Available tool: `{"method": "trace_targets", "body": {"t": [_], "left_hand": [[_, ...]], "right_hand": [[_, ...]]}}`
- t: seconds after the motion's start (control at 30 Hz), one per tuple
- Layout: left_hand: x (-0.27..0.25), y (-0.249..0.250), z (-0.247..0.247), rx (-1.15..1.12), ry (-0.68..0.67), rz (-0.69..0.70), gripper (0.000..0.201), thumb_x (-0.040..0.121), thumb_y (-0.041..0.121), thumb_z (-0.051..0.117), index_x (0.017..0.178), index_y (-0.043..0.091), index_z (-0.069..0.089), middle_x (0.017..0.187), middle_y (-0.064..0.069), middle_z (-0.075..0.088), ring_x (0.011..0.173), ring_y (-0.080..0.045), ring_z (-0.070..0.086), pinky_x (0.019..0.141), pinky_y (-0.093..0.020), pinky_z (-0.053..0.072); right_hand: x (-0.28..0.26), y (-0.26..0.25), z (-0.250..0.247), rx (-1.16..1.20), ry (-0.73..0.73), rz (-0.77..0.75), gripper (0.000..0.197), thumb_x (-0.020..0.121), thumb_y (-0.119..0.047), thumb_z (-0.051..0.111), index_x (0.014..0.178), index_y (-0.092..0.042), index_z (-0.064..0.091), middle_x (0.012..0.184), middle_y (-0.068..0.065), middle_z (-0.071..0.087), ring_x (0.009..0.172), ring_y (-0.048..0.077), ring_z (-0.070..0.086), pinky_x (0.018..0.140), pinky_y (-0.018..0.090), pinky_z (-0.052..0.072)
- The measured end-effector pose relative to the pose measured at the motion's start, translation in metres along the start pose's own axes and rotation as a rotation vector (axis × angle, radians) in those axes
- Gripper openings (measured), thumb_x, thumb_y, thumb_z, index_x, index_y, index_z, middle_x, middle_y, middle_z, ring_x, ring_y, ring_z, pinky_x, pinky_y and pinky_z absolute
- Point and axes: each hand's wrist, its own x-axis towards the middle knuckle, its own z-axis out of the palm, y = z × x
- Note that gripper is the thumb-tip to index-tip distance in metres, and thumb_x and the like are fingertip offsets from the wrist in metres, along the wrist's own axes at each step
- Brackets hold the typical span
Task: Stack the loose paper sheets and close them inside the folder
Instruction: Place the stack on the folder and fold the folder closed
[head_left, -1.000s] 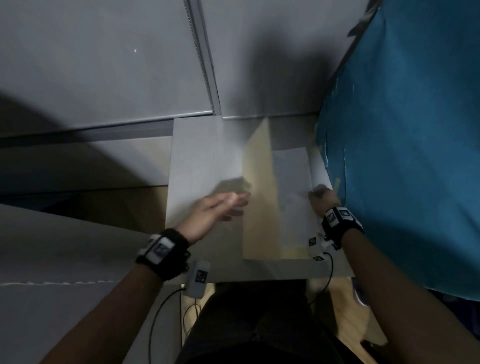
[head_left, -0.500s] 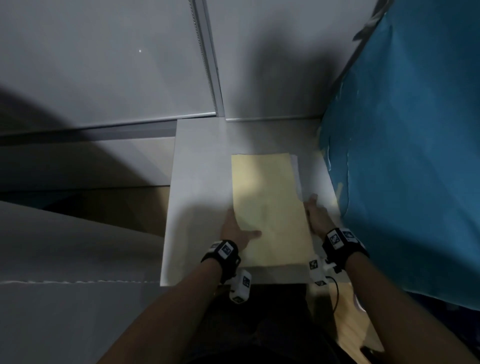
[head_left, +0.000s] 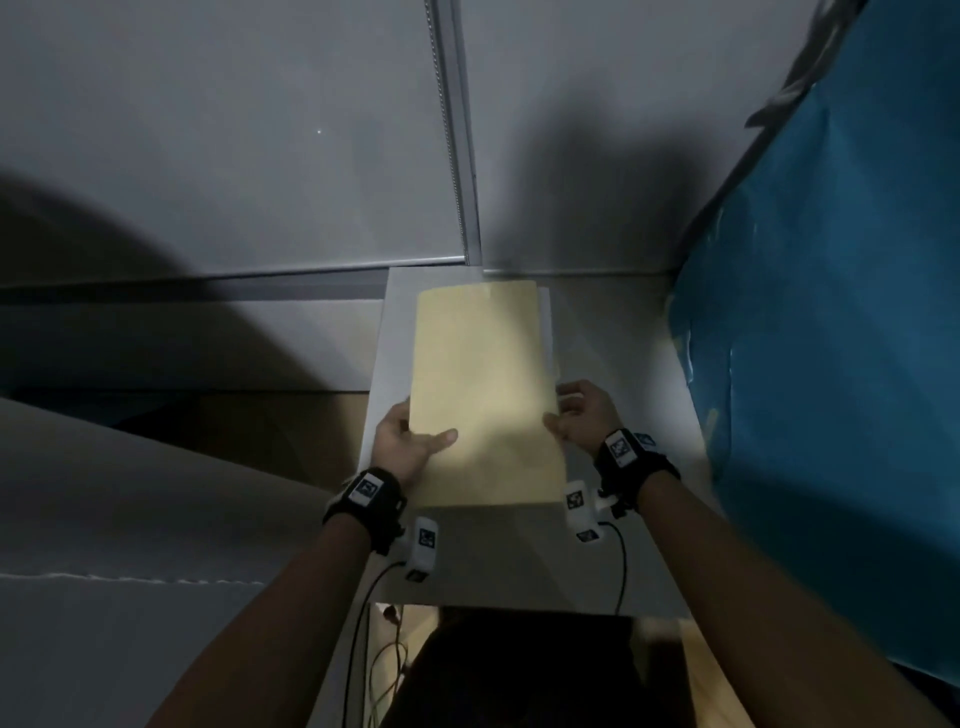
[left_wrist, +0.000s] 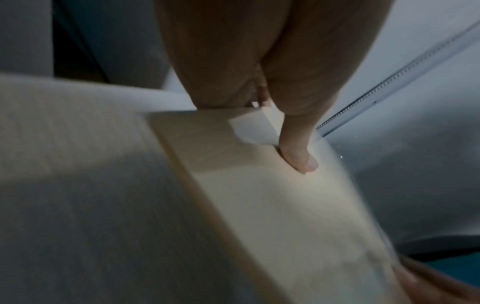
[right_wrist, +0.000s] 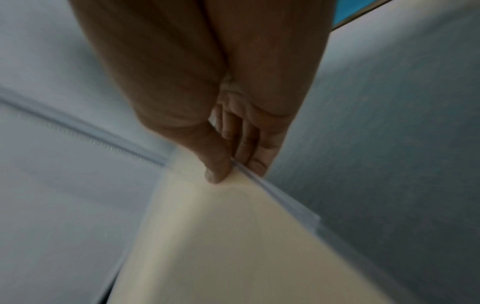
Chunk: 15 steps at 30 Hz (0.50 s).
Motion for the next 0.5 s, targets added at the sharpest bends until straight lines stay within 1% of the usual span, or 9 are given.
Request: {"method": "trace_targets", "body": {"t": [0.03,0.07,0.17,0.27,0.33,0.4,0.43,0.47,0.5], "left_hand": [[0.007,0.002,-0.004,0.035,0.054,-0.012,0.065,0.076,0.004,0.094,0.13,0.014,0.059,0.114,-0.002,0.075,0.092,-0.015,0.074,0.075,-0.018,0.059],[0.012,0.004,-0.009,0.06,0.107,-0.018,0.07,0.075,0.008,0.096,0.134,0.015,0.058,0.114,-0.001,0.073,0.094,-0.014,0.073,0.08,-0.02,0.058],[0.03,0.001,-0.022,0.18,0.179,-0.003,0.081,0.075,0.019,0.097,0.145,0.014,0.055,0.129,-0.006,0.065,0.119,-0.024,0.066,0.101,-0.035,0.055],[0.039,-0.009,-0.027,0.397,0.094,0.019,0.102,0.069,0.042,0.098,0.156,0.019,0.049,0.16,-0.008,0.044,0.147,-0.025,0.045,0.121,-0.041,0.042],[0.043,-0.016,-0.027,0.677,0.024,0.038,0.112,0.068,0.044,0.098,0.161,0.016,0.042,0.171,-0.011,0.028,0.159,-0.027,0.028,0.128,-0.038,0.029],[0.046,-0.019,-0.025,0.872,-0.029,0.056,0.122,0.068,0.043,0.097,0.166,0.014,0.031,0.176,-0.014,0.014,0.162,-0.033,0.018,0.13,-0.039,0.024],[0.047,-0.019,-0.025,0.902,-0.036,0.061,0.125,0.068,0.042,0.097,0.167,0.014,0.027,0.176,-0.014,0.01,0.162,-0.035,0.015,0.13,-0.041,0.024],[0.047,-0.021,-0.025,0.913,-0.034,0.073,0.126,0.068,0.04,0.097,0.167,0.014,0.025,0.177,-0.015,0.007,0.163,-0.036,0.014,0.13,-0.042,0.023],[0.048,-0.024,-0.025,0.918,-0.025,0.088,0.126,0.068,0.039,0.097,0.168,0.014,0.024,0.177,-0.015,0.006,0.163,-0.036,0.012,0.131,-0.042,0.023]], "right_hand": [[0.007,-0.007,0.009,-0.037,0.036,-0.009,0.046,0.08,-0.011,0.083,0.12,-0.006,0.061,0.106,0.013,0.07,0.095,0.03,0.068,0.08,0.035,0.059],[0.013,-0.014,0.018,-0.063,0.061,-0.01,0.044,0.078,-0.013,0.084,0.116,-0.006,0.063,0.101,0.011,0.071,0.092,0.027,0.068,0.081,0.034,0.059],[0.032,-0.024,0.043,-0.158,0.076,-0.017,0.038,0.078,-0.021,0.082,0.11,-0.009,0.066,0.097,0.006,0.072,0.091,0.025,0.069,0.081,0.031,0.057],[0.039,-0.029,0.062,-0.271,0.032,-0.041,0.024,0.083,-0.022,0.074,0.103,-0.012,0.066,0.092,-0.001,0.064,0.084,0.02,0.06,0.074,0.023,0.043],[0.041,-0.03,0.072,-0.329,0.021,-0.073,0.009,0.082,-0.011,0.068,0.083,-0.012,0.059,0.079,0.001,0.057,0.072,0.019,0.053,0.061,0.022,0.035],[0.048,-0.025,0.08,-0.38,0.041,-0.108,0.02,0.077,-0.003,0.058,0.065,-0.011,0.044,0.071,0.009,0.049,0.064,0.02,0.048,0.051,0.024,0.021],[0.051,-0.021,0.083,-0.399,0.029,-0.112,0.024,0.075,-0.005,0.054,0.062,-0.015,0.037,0.076,0.01,0.047,0.065,0.021,0.047,0.052,0.024,0.021],[0.052,-0.02,0.083,-0.45,0.009,-0.086,0.025,0.074,-0.009,0.05,0.061,-0.02,0.032,0.087,0.009,0.045,0.071,0.023,0.049,0.056,0.023,0.026],[0.053,-0.017,0.083,-0.502,-0.018,-0.064,0.023,0.076,-0.012,0.049,0.063,-0.024,0.034,0.097,0.009,0.042,0.08,0.026,0.052,0.065,0.024,0.034]]}}
